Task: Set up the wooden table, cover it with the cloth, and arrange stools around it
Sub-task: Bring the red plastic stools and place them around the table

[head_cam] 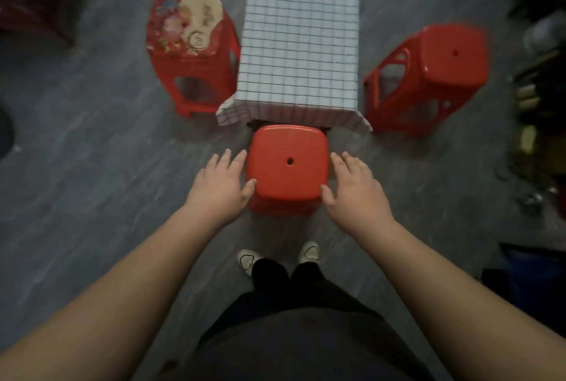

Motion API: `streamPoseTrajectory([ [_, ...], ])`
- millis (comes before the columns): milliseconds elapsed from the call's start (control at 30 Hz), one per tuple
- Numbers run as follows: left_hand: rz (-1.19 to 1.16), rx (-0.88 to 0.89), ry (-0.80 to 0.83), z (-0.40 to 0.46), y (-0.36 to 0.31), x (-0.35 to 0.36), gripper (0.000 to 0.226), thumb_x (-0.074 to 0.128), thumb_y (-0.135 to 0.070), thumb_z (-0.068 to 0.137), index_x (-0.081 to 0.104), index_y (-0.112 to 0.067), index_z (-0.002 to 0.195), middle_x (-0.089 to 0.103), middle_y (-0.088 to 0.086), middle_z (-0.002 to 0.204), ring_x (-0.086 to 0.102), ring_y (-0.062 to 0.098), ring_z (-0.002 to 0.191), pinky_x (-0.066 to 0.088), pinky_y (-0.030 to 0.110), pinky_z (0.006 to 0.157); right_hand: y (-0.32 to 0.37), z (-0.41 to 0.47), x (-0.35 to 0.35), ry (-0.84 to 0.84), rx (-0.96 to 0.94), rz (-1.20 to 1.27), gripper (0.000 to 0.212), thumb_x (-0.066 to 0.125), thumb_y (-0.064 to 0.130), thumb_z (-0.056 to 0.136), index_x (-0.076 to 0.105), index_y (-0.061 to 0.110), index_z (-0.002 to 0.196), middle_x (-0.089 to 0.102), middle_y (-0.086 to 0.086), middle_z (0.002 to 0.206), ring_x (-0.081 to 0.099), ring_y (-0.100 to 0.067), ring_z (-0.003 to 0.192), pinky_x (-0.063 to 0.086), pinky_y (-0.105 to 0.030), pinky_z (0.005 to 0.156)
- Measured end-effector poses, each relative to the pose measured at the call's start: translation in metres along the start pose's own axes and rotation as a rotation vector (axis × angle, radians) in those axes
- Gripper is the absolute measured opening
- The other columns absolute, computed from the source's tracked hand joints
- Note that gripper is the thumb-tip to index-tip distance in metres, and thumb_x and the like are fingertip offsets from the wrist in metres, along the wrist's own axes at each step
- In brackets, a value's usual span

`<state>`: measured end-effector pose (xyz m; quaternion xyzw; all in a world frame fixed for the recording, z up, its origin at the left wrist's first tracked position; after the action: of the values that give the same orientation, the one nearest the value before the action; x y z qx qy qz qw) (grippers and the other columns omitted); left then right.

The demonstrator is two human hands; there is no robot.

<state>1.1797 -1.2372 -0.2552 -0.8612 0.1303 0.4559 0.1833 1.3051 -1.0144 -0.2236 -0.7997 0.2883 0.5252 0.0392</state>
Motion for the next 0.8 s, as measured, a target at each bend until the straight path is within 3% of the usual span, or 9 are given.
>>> streamPoseTrajectory([
  [167,-0.075,0.045,0.057,0.031,-0.003,0.042,0.073,0.043,-0.052,0.099,0.013,-0.024,0.159,0.016,0.012,0.165,0.017,0.034,0.150,0.021,0.048,0.121,-0.030,0.012,0.043,0.023,0.115,0.043,0.072,0.049,0.043,0.097,0.022,0.019,0.158,0.025,-0.008,0.164,0.020,-0.027,0.150,0.027,-0.045,0.119],
  [433,-0.265,-0.084,0.127,0.117,0.025,0.174,0.084,0.057,-0.044,0.096,0.003,-0.031,0.159,-0.003,0.011,0.167,0.011,0.034,0.151,0.024,0.050,0.120,-0.071,0.105,0.186,0.094,0.201,0.235,0.074,0.059,0.037,0.095,0.023,0.019,0.158,0.023,-0.008,0.164,0.021,-0.027,0.149,0.027,-0.046,0.120],
  [567,-0.323,-0.088,0.108,0.158,0.038,0.227,0.091,0.065,-0.040,0.093,0.003,-0.035,0.159,-0.009,0.008,0.166,0.005,0.033,0.152,0.022,0.051,0.121,-0.084,0.153,0.248,0.117,0.218,0.283,0.083,0.064,0.035,0.094,0.015,0.027,0.160,0.010,-0.007,0.167,0.016,-0.031,0.151,0.025,-0.047,0.121],
  [700,-0.370,-0.134,0.119,0.197,0.046,0.263,0.107,0.074,-0.043,0.086,-0.009,-0.045,0.155,-0.022,0.010,0.164,0.001,0.036,0.152,0.020,0.054,0.121,-0.101,0.192,0.288,0.093,0.306,0.287,0.094,0.070,0.040,0.090,0.007,0.037,0.160,-0.003,-0.011,0.168,0.010,-0.036,0.152,0.020,-0.048,0.123],
  [800,-0.438,-0.161,0.130,0.224,0.050,0.276,0.117,0.079,-0.045,0.080,-0.014,-0.053,0.151,-0.027,0.015,0.161,0.010,0.042,0.151,0.027,0.055,0.119,-0.110,0.211,0.304,0.080,0.358,0.361,0.100,0.075,0.038,0.087,0.005,0.041,0.159,-0.006,-0.016,0.167,0.017,-0.040,0.151,0.024,-0.050,0.121],
])
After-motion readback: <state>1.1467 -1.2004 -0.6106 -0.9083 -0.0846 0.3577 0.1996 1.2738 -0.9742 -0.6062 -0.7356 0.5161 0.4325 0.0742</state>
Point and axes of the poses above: each hand's wrist, its own z-axis towards the middle knuckle, its own x-axis out of the palm, y = z × x, the point moved 3 cm from there along z, towards the middle knuckle
